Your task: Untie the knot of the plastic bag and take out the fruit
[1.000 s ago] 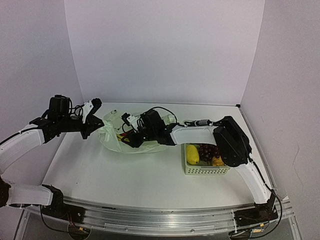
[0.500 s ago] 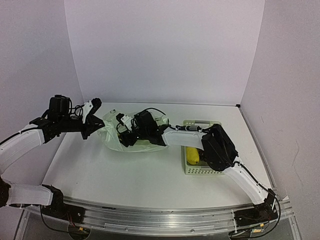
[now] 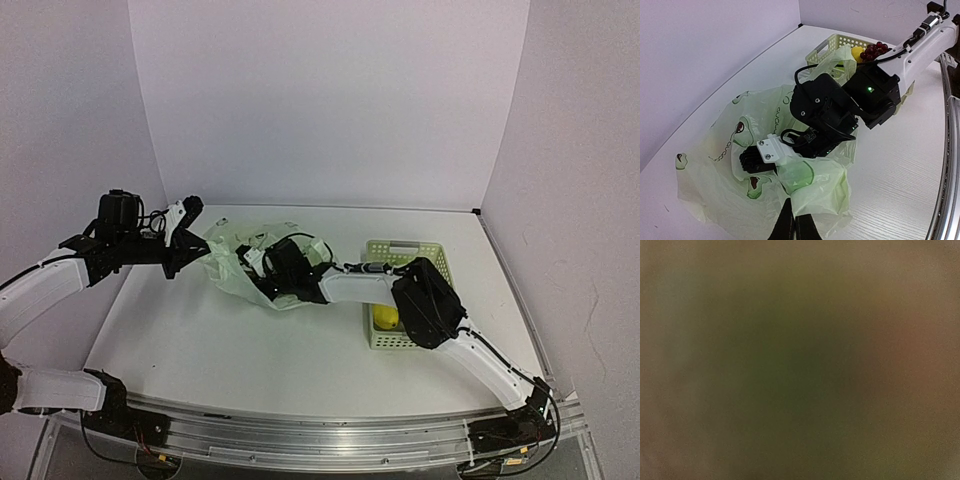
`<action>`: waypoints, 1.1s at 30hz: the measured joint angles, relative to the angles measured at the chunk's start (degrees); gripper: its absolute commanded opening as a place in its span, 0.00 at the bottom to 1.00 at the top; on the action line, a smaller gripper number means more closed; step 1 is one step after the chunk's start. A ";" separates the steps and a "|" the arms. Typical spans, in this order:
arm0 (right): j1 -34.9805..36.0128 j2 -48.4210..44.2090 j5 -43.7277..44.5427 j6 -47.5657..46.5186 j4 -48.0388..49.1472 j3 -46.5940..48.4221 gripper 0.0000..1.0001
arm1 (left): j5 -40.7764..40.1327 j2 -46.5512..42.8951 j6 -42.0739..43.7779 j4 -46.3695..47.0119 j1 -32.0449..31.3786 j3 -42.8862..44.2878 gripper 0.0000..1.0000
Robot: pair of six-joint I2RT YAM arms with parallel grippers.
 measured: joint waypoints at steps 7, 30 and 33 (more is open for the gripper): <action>0.00 -6.18 1.09 1.06 3.01 -9.99 0.15 | -0.02 0.00 -0.22 0.06 0.00 0.00 0.00; -0.17 -36.84 -0.90 7.42 15.87 -44.67 0.22 | -0.45 0.00 -0.79 0.96 0.00 -0.02 0.00; -0.17 -36.31 1.19 7.52 15.49 -44.20 0.31 | -0.03 0.00 -0.79 0.99 0.00 -0.02 0.00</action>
